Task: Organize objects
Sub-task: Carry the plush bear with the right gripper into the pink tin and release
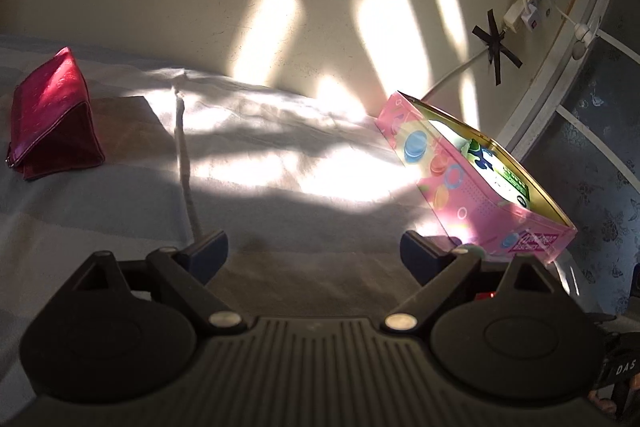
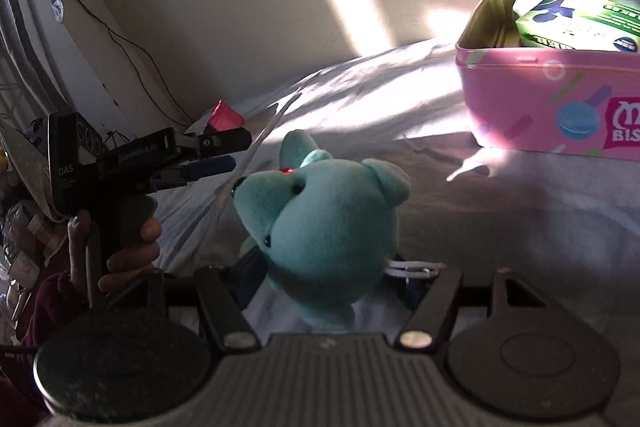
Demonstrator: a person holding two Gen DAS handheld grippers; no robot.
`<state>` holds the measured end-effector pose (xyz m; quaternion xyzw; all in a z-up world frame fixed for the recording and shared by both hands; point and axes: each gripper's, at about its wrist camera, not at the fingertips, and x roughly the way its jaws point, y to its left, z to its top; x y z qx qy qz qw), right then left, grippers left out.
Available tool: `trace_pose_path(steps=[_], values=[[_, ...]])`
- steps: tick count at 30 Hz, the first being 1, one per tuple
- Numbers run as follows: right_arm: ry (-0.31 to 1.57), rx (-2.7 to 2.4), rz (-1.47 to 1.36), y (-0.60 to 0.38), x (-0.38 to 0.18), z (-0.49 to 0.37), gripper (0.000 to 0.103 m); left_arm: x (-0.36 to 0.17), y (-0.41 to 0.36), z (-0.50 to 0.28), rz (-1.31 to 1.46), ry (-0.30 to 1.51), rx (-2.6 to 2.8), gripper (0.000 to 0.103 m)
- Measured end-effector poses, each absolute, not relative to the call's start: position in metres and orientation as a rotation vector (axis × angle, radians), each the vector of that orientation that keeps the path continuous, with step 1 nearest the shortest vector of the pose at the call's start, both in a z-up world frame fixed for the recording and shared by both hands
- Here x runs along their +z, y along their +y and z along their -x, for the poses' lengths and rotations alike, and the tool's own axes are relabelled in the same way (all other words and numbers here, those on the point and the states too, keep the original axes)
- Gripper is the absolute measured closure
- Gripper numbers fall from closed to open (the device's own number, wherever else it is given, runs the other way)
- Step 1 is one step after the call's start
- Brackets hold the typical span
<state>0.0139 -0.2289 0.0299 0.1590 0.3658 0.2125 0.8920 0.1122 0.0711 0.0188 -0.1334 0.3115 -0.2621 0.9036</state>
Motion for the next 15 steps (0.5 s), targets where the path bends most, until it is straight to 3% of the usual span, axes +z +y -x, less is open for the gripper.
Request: trace_pose_path(steps=[4,15], values=[[0.698,0.393,-0.301,-0.243,0.034,0.001,0.028,0.017,0.066,-0.114,0.3,0.675,-0.575,0.008],[0.625,0.429,-0.173,-0.238,0.037,0.015,0.027,0.037,0.017,-0.075,0.349,0.691,-0.814,0.008]])
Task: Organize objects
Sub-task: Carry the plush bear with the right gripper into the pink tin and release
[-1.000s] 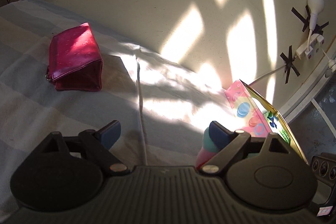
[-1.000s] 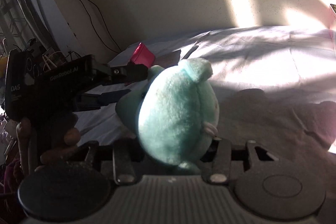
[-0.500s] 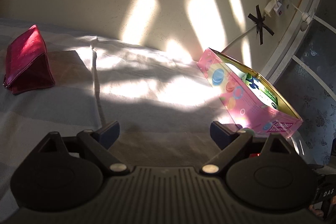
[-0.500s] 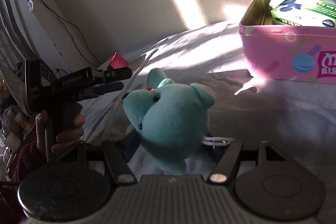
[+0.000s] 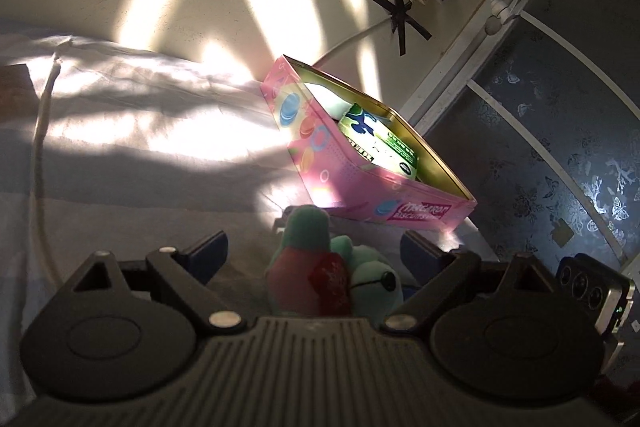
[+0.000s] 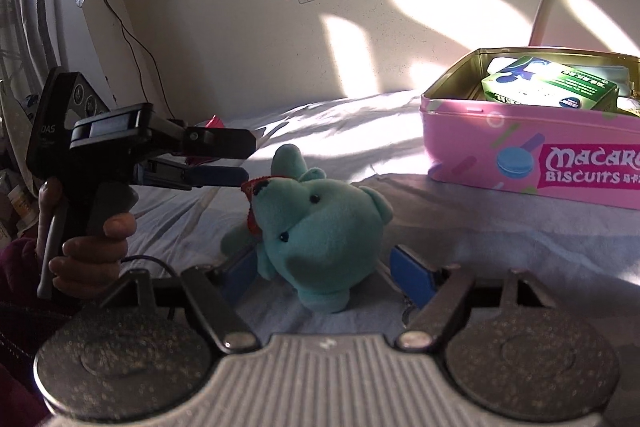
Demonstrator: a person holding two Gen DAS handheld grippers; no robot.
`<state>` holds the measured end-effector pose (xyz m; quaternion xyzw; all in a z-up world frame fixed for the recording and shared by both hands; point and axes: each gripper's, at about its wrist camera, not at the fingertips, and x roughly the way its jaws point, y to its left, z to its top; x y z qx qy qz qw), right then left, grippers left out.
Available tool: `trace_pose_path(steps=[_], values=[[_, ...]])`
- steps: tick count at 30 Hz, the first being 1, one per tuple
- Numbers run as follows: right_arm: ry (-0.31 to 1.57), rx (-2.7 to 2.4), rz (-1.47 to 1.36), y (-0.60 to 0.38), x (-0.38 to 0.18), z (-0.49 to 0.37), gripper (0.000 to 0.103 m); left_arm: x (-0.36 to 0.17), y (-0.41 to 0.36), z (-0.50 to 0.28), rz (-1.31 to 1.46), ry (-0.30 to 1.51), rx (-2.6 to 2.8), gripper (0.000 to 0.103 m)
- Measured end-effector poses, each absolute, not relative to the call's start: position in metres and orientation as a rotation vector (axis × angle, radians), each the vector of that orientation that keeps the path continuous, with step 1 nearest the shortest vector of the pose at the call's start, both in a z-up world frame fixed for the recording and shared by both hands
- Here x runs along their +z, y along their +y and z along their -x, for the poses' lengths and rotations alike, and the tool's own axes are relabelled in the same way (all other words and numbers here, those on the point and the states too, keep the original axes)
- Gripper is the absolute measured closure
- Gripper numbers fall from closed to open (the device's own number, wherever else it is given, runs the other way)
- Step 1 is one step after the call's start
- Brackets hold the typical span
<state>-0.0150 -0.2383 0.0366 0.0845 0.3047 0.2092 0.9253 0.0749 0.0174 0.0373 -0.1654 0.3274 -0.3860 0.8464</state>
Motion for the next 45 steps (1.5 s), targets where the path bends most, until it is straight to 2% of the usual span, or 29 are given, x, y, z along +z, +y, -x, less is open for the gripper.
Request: trace_pose_path(steps=[8,10,11,15,20,24,32,36,39,42,45], values=[[0.625,0.447,-0.165,-0.241,0.029,0.005,0.027,0.021,-0.011,-0.068,0.262,0.788,-0.808,0.011],[0.63,0.465,-0.157,-0.237,0.026,-0.001,0.029,0.011,-0.018,-0.072,0.27,0.849,-0.805,0.02],[0.634,0.479,-0.156,-0.235,0.025,-0.003,0.036,0.012,-0.02,-0.07,0.262,0.835,-0.795,0.02],[0.543,0.452,-0.132,-0.241,0.034,0.003,0.04,0.036,-0.038,-0.066,0.184,0.773,-0.8,0.021],[0.363,0.355,-0.12,-0.276,0.063,0.016,0.039,0.073,-0.082,-0.072,0.125,0.694,-0.866,0.021],[0.282,0.223,-0.118,-0.316,0.078,0.019,0.038,0.094,-0.145,-0.085,0.027,0.645,-0.94,0.02],[0.236,0.005,-0.219,-0.403,0.078,-0.002,0.038,0.103,-0.258,-0.114,-0.094,0.609,-1.037,0.02],[0.26,-0.064,-0.218,-0.428,0.067,-0.026,0.038,0.094,-0.29,-0.128,-0.141,0.609,-1.015,0.018],[0.278,-0.12,-0.192,-0.432,0.056,-0.043,0.035,0.086,-0.303,-0.136,-0.172,0.615,-0.97,0.016],[0.263,-0.189,-0.177,-0.432,0.044,-0.048,0.021,0.078,-0.305,-0.136,-0.185,0.609,-0.917,0.013],[0.248,-0.202,-0.177,-0.434,0.041,-0.045,0.017,0.076,-0.299,-0.129,-0.176,0.583,-0.9,0.011]])
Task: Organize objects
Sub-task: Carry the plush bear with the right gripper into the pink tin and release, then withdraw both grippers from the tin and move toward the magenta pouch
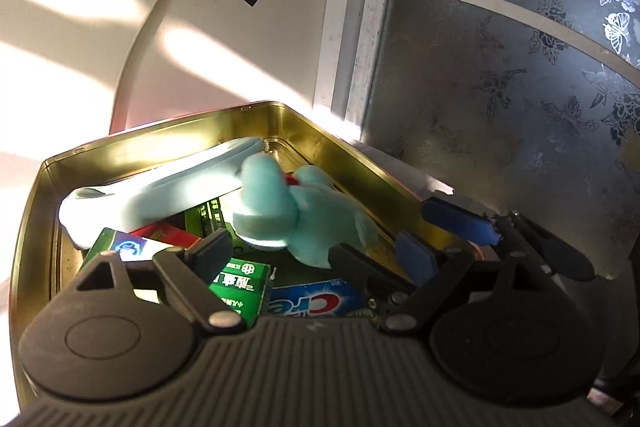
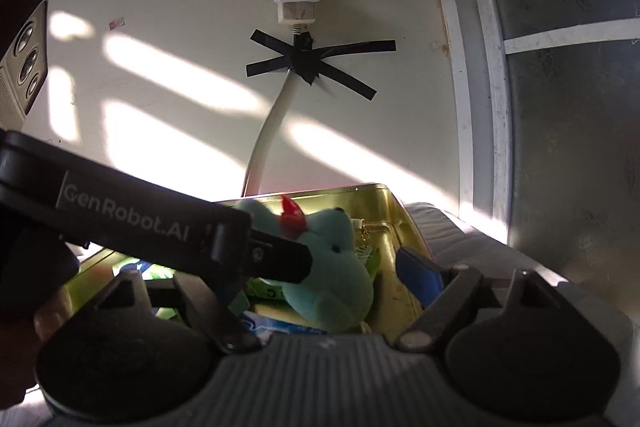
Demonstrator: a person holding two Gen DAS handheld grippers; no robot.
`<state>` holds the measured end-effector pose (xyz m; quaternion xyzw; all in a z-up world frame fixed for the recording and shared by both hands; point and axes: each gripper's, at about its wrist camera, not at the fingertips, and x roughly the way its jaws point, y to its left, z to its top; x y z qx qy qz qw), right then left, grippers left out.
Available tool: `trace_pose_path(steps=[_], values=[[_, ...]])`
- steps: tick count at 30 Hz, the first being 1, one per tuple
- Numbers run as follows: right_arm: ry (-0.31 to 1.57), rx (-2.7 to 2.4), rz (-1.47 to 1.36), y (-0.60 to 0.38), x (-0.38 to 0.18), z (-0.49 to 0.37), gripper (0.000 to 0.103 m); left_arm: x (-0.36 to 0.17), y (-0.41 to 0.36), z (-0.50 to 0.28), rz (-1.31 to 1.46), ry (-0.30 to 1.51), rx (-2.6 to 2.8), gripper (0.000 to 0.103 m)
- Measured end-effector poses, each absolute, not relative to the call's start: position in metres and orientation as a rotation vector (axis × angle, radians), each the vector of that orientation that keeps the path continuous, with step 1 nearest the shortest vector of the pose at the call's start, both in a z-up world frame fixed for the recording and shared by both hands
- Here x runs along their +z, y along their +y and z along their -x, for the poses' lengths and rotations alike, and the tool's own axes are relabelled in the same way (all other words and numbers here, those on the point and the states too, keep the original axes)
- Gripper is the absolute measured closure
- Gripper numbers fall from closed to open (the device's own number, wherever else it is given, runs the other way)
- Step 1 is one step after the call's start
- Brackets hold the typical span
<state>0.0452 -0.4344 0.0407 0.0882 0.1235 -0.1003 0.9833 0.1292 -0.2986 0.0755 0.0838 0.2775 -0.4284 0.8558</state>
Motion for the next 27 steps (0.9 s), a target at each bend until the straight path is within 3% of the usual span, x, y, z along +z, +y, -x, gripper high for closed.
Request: trace_pose_path(steps=[18,27], values=[[0.206,-0.203,-0.3,-0.398,0.041,0.024,0.014,0.091,-0.213,-0.058,-0.137,0.487,-0.727,0.011],[0.42,-0.12,-0.401,-0.38,0.017,0.022,0.015,0.046,-0.169,-0.061,-0.214,0.599,-0.498,0.011]])
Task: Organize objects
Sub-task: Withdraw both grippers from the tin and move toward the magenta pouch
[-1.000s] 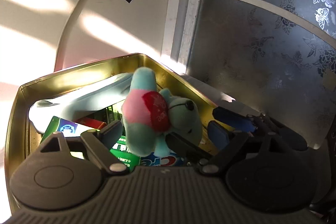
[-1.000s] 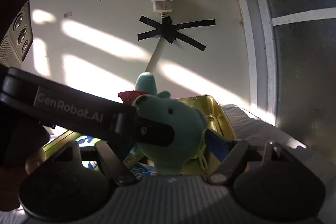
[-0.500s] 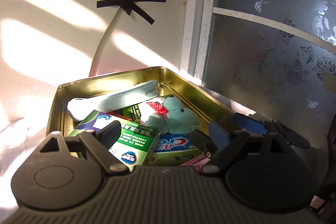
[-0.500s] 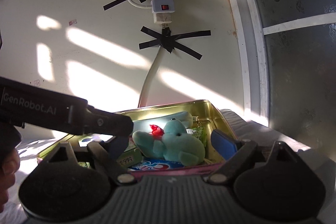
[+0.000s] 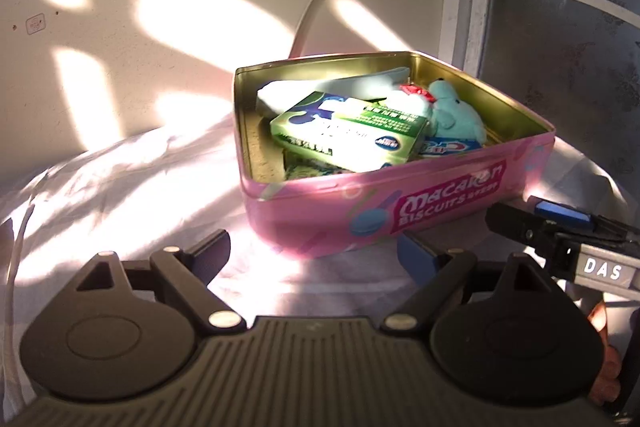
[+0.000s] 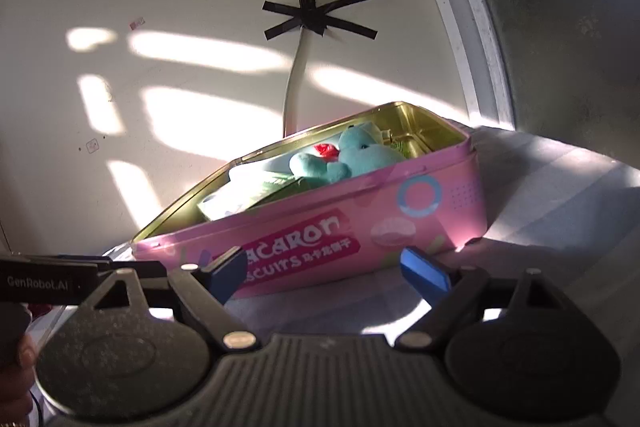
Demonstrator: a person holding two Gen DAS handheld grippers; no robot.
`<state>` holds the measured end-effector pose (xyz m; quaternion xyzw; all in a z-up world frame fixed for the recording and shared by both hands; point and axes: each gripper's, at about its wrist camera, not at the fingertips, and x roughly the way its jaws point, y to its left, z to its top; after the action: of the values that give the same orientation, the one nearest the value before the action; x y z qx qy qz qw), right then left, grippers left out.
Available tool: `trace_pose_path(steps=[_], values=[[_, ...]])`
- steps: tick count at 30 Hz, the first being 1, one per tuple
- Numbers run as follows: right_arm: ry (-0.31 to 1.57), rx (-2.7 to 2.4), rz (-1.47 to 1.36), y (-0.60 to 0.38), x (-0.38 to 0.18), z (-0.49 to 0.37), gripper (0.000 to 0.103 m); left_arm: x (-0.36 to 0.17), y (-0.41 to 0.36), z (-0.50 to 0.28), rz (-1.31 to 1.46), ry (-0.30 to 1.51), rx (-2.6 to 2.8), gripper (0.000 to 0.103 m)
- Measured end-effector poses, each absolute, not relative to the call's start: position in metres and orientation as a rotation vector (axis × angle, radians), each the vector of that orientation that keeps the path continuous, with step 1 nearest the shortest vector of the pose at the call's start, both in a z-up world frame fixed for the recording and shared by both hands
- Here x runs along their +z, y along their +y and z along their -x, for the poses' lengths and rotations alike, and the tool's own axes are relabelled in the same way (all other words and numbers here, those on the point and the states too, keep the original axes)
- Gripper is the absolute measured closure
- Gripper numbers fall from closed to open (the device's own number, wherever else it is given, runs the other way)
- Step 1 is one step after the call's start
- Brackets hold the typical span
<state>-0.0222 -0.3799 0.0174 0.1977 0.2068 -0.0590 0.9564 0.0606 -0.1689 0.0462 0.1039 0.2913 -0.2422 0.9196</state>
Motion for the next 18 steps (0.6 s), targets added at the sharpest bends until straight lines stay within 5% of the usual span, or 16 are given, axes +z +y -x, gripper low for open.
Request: trace_pose_path(steps=[18], values=[[0.597,0.048,-0.223,-0.297,0.012,-0.003,0.016,0.008,-0.077,-0.08,-0.14,0.688,-0.278,0.006]])
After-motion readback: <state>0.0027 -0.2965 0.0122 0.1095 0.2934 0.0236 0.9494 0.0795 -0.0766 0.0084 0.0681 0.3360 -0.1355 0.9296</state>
